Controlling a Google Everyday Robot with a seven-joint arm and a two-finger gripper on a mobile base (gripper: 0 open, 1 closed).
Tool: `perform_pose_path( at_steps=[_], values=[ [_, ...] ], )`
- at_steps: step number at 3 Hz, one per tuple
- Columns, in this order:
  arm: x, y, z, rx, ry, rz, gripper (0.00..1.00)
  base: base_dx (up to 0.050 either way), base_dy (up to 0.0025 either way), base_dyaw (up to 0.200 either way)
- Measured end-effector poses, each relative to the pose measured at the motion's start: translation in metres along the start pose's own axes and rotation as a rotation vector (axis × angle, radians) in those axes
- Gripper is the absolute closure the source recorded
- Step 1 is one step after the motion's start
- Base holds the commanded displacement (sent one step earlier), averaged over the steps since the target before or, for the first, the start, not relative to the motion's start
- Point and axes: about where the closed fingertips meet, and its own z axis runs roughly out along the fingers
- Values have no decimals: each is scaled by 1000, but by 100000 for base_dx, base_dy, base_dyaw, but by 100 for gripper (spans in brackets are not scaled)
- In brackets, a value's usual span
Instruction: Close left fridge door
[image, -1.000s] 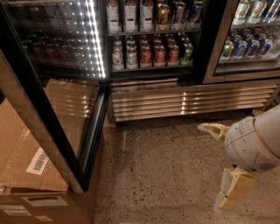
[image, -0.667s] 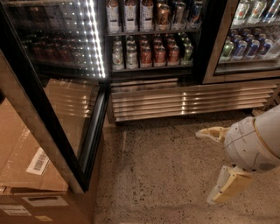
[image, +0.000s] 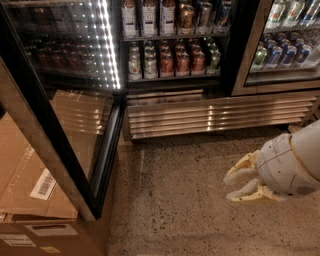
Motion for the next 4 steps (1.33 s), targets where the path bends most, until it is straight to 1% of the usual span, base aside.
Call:
perform_pose_path(
  at_steps=[1, 2, 3, 4],
  values=[
    [0, 0, 0, 0, 0, 0, 88, 0, 0, 0],
    [0, 0, 0, 0, 0, 0, 100, 0, 0, 0],
    [0, 0, 0, 0, 0, 0, 100, -4350, 0, 2],
    [0, 0, 0, 0, 0, 0, 100, -3, 4, 19761]
  ],
)
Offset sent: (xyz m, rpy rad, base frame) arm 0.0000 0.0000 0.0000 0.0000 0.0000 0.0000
